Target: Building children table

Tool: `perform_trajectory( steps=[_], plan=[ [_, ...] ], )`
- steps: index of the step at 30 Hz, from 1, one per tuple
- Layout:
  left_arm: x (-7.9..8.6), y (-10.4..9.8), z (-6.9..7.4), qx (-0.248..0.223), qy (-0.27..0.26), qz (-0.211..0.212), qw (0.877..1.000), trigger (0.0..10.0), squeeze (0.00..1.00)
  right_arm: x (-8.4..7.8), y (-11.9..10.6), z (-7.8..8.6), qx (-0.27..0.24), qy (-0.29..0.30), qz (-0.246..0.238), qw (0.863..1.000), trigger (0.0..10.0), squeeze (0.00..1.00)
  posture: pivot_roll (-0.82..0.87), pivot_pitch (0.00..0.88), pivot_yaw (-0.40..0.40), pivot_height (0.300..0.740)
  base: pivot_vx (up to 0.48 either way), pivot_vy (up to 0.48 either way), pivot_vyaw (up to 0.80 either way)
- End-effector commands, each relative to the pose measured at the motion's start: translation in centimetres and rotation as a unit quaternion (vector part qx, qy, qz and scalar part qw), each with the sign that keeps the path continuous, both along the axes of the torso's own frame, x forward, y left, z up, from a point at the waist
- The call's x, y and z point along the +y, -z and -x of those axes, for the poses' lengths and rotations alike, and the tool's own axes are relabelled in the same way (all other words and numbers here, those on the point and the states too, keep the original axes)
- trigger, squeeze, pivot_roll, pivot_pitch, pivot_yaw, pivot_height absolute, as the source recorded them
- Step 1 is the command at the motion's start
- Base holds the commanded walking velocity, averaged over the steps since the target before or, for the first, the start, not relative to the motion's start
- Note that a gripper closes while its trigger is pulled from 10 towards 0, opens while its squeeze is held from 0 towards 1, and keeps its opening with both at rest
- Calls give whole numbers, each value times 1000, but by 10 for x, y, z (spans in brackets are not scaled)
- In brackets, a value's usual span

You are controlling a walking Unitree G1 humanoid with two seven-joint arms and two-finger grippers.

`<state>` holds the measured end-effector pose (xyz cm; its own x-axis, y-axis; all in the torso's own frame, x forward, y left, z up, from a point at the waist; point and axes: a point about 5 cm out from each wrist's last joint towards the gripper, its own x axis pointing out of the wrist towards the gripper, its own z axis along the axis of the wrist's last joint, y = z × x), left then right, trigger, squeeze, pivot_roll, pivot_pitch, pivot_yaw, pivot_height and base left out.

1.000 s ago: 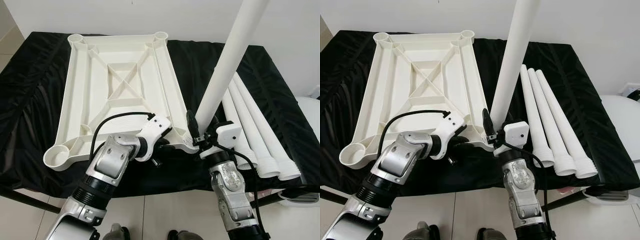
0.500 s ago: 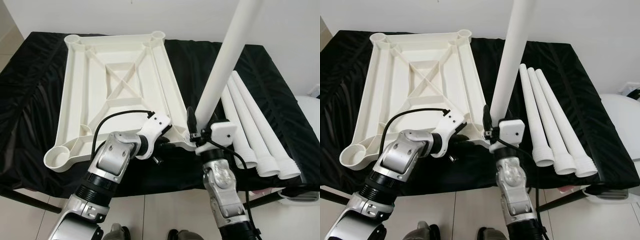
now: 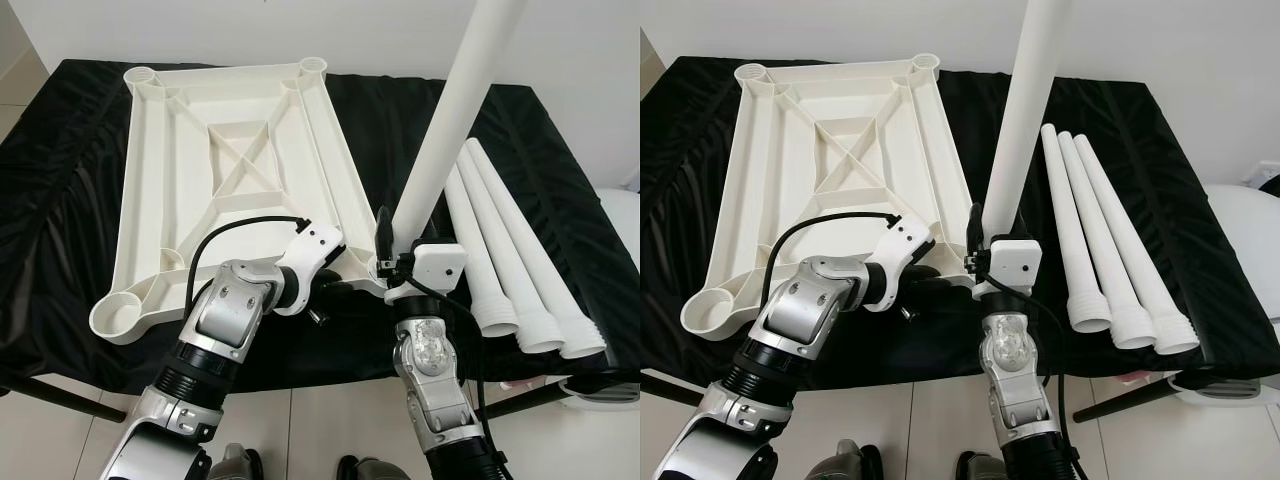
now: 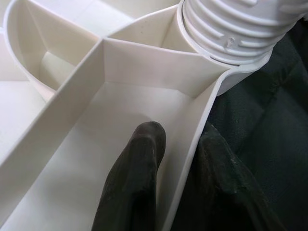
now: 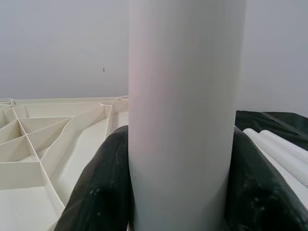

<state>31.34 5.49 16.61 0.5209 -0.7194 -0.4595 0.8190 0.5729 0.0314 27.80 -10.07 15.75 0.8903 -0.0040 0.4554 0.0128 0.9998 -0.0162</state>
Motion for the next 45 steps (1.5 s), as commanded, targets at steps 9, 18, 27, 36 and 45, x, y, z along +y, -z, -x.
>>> perform_trajectory(
  steps=[9, 18, 27, 36, 45],
  plan=[
    [30, -33, -24, -102, -177, 7, 979, 10000, 0, -10, 57, 10, 128, 37, 14, 991, 10000, 0, -7, 167, -14, 740, 0, 0, 0],
    [30, -32, -24, -101, -176, 8, 979, 10000, 0, -15, 50, 7, 108, -1, 8, 994, 10000, 1000, -13, 161, -20, 740, 0, 0, 0],
    [29, -32, -24, -102, -178, 12, 979, 10000, 0, -16, 48, 7, 99, -19, 9, 995, 10000, 1000, -17, 155, -26, 740, 0, 0, 0],
    [27, -29, -22, -104, -161, 4, 981, 10000, 0, -18, 46, 5, 99, -82, 14, 992, 10000, 0, -19, 145, -29, 740, 0, 0, 0],
    [34, -13, -15, -105, -124, -32, 986, 10000, 0, -35, 41, 1, 98, -140, 23, 985, 10000, 0, -26, 139, -31, 740, 0, 0, 0]
  ],
)
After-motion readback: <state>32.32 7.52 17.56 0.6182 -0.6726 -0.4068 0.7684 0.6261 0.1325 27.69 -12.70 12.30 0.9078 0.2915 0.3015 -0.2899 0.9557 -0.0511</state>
